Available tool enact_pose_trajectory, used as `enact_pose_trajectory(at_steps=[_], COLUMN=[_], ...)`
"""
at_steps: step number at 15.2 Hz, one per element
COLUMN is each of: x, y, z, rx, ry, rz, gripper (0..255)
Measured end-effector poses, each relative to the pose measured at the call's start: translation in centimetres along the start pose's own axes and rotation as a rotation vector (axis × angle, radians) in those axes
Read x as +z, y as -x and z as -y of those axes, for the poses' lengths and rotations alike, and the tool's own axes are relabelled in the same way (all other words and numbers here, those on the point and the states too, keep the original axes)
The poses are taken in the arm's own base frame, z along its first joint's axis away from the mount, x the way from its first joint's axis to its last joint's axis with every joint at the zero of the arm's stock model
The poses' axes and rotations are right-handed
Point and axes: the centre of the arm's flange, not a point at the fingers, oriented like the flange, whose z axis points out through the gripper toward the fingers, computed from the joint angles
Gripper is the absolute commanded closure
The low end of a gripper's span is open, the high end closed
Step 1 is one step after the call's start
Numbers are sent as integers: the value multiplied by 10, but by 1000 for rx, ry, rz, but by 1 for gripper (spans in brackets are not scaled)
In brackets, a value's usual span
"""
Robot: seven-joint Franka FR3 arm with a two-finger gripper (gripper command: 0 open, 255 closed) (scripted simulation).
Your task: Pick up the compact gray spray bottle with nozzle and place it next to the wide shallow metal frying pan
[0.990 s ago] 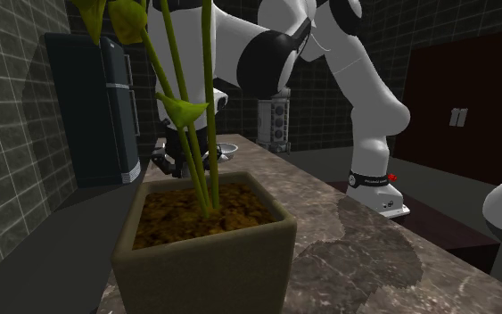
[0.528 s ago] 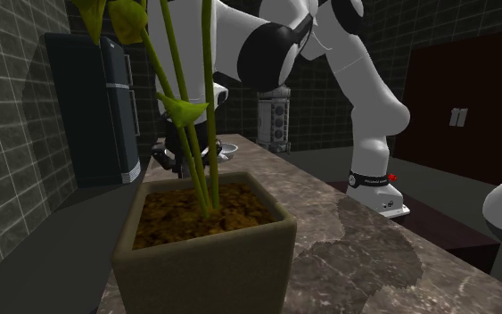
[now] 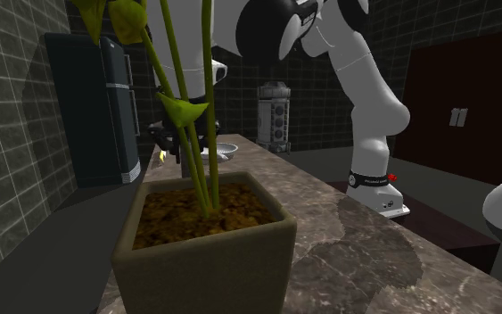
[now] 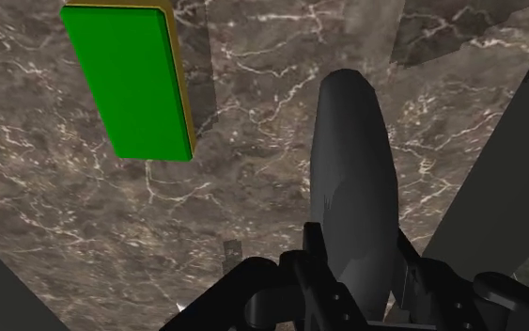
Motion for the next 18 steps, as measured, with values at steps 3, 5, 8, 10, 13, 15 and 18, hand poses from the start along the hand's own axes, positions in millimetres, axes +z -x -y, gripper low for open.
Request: enact_pose_trajectory(at_steps=[3, 5, 8, 10, 13, 15, 18], x=[-14, -23, -36, -45, -60, -68, -82], y=[-9, -14, -23, -30, -36, -41, -50], z=[1, 0, -1, 0, 0, 1, -1], rx=[0, 0, 0, 0, 0, 0, 0], ry=[0, 0, 0, 0, 0, 0, 0], rz=[0, 0, 0, 0, 0, 0, 0], gripper=[255, 255, 255, 255, 255, 255, 255])
